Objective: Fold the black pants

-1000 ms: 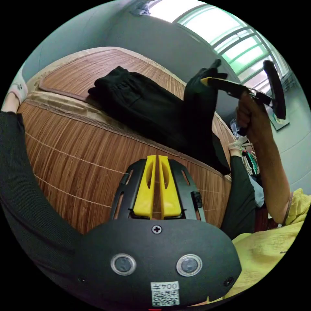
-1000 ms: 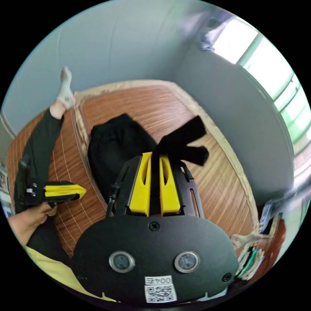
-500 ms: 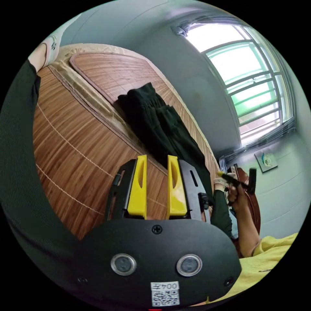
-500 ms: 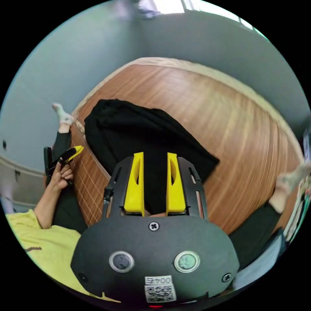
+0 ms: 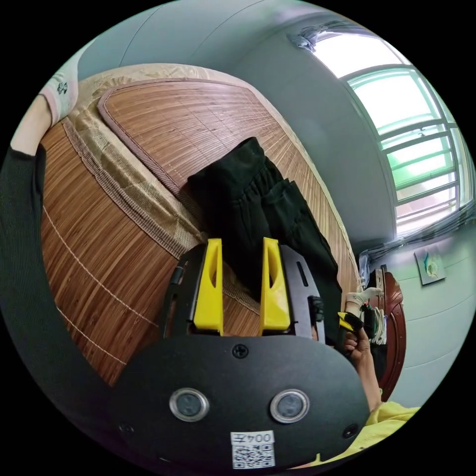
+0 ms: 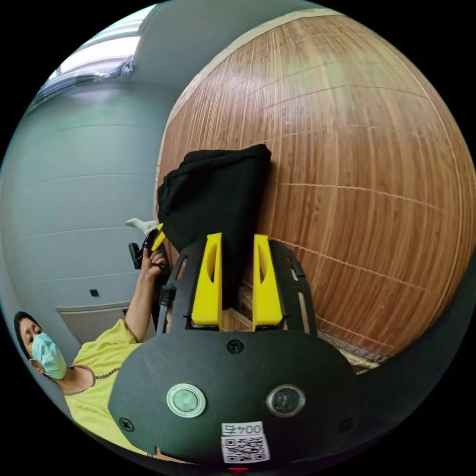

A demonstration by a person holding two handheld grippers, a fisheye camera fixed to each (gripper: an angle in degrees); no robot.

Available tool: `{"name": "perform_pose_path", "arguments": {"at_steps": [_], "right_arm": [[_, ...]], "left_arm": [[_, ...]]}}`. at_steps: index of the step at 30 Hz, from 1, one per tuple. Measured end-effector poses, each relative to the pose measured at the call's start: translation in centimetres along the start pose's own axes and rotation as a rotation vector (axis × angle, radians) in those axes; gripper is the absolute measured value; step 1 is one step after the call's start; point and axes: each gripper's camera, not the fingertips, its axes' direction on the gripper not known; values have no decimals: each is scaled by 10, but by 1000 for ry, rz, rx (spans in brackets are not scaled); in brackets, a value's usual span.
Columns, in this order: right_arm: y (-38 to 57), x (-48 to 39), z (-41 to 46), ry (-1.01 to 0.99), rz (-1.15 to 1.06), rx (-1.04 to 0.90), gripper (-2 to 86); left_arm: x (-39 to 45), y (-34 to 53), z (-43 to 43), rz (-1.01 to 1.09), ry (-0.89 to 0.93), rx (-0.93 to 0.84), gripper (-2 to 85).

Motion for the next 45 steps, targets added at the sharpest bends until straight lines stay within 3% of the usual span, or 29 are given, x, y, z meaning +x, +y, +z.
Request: {"name": "perform_pose_path", "arguments": {"at_steps": [3,9,16,22,27,29,32,36,40,41,45], "right_arm": [[-8,-8,12,55,-24,-37,43],[4,-49,-20,-35,-94,50,37],[140,-108,22,22,-113,81,38],[248,-131,130,-86,-178,-207,43],[269,-144,70,143,-335,24,83],[273,-143,53,264,-386,133,97],[278,-145,63,342,-417,139,99],[292,-166,98,382,-489,135,109],[310,-184,164,667,-600,75,123],[321,-186,175,732,-623,119,123],[351,-193,182,789,-642,217,121]], "left_arm": [[13,-5,2,42,-62,16,56],[61,-36,5,189,-126,32,36],[139,-88,35,375,-199,7,40],[163,-92,46,352,-233,-55,70],[165,-23,-3,429,-107,-38,78],[169,43,-22,480,-20,-67,77],[185,131,-37,571,3,-79,76],[214,214,-35,695,-92,-81,75],[233,267,4,847,-286,-171,72],[235,277,4,869,-295,-92,71],[249,289,4,884,-335,-88,75]]}}
